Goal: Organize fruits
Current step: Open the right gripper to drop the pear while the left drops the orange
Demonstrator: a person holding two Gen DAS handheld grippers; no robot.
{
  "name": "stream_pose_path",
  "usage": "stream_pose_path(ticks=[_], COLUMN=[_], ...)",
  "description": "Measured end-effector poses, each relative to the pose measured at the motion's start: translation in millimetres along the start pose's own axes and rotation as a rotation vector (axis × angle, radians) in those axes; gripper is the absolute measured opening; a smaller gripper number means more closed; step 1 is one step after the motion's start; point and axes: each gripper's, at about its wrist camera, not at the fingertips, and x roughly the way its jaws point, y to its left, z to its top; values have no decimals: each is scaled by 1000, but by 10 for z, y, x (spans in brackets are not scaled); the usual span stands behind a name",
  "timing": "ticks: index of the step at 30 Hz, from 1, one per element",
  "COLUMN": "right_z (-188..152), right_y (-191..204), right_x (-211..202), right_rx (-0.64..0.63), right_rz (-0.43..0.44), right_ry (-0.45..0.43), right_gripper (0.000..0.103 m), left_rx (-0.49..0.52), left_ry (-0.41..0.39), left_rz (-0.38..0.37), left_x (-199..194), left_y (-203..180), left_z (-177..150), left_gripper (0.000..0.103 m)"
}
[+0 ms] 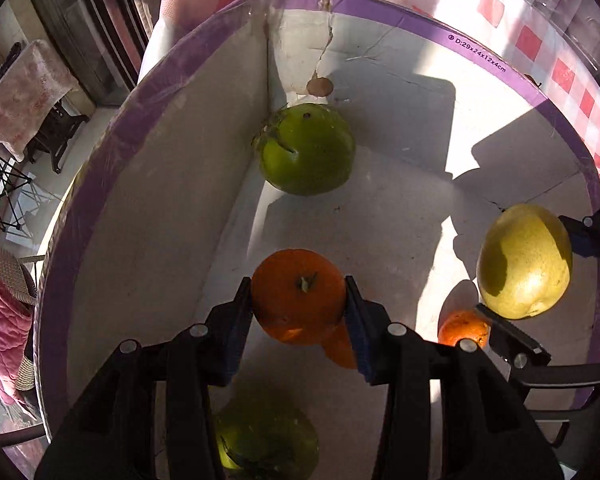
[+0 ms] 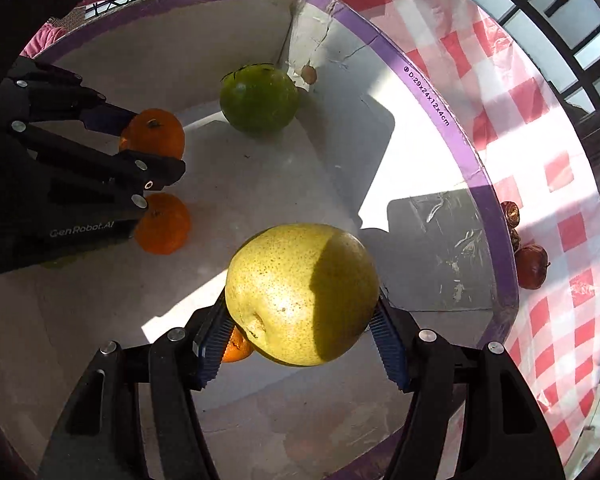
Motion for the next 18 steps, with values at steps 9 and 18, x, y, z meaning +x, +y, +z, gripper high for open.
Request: stream_pose_path(ticks=[9, 18], right_z=[54, -152], right_y=[25, -199], right_x=[142, -384], right_rx=[-70, 34], right_rz=[-54, -17], right_ry=[94, -158], right_gripper=[62, 74], left_rx=[-3, -47], left_ry=[11, -100], left_rz=[11, 49], left_x=[100, -315], left_y=[40, 50], left_z=[-28, -70], left_gripper=[45, 74])
